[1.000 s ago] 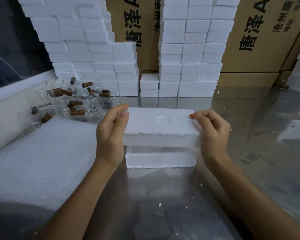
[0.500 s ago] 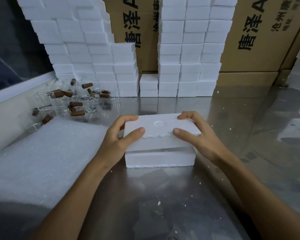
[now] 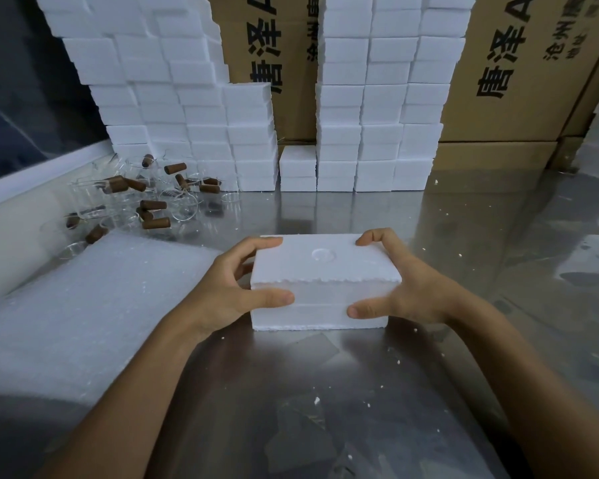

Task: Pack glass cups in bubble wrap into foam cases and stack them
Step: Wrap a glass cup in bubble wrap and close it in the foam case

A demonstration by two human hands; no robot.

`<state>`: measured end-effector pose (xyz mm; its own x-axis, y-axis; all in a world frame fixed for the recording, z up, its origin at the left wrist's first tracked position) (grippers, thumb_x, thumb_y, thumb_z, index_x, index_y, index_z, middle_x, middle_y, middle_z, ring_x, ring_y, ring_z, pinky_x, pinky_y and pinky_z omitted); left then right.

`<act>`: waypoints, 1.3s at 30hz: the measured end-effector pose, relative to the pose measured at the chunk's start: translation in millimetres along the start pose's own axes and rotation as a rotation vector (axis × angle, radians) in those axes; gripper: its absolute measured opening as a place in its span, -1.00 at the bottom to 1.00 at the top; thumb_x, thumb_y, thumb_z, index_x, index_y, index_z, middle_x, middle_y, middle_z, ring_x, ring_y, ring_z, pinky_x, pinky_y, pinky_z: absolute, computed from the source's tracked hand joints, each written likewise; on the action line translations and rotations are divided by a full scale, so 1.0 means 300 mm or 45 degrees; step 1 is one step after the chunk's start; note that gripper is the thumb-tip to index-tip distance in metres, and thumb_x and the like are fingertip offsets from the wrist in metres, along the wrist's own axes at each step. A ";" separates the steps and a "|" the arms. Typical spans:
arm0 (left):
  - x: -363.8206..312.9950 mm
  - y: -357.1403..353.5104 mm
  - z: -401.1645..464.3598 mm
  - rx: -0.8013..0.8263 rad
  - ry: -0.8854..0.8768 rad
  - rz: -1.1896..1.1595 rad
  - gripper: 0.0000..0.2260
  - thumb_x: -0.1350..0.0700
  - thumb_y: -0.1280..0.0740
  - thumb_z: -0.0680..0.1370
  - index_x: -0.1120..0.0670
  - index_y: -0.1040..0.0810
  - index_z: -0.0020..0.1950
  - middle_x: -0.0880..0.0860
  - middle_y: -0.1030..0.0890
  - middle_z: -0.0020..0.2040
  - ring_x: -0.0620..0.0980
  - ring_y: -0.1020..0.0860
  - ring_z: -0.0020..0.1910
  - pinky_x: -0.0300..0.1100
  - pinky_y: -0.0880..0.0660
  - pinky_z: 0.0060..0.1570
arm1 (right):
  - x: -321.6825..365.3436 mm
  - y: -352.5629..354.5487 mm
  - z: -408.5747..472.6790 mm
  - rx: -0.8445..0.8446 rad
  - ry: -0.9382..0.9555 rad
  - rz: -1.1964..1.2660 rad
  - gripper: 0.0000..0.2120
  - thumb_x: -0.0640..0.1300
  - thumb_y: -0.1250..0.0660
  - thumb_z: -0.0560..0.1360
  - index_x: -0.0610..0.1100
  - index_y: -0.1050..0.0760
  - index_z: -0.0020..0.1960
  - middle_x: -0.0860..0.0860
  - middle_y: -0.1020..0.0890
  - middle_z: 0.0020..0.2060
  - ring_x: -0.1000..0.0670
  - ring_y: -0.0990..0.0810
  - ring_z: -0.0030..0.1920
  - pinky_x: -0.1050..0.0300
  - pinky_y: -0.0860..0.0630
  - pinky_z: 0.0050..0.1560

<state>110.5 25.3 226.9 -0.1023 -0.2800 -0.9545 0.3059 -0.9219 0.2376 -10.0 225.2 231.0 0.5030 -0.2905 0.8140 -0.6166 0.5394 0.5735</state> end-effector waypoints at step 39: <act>0.027 -0.003 -0.005 0.087 0.080 0.123 -0.26 0.14 -0.60 0.17 -0.22 -0.37 0.23 -0.07 -0.46 0.26 0.07 -0.45 0.26 -0.09 -0.62 0.07 | -0.027 -0.009 0.007 0.003 0.015 0.155 -0.20 -0.13 -0.66 0.26 0.27 -0.28 0.29 0.15 -0.57 0.05 0.22 -0.58 -0.02 0.40 -0.49 -0.05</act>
<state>110.8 24.2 218.7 -0.0158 -0.3528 -0.9356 0.2459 -0.9083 0.3384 -13.6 224.4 222.9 0.4314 -0.2137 0.8765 -0.6748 0.5683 0.4708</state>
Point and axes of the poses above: each hand's wrist, its own z-axis towards the middle knuckle, its own y-axis out of the back of the hand, x = y × z, the point moved 8 cm from there along z, towards the middle knuckle
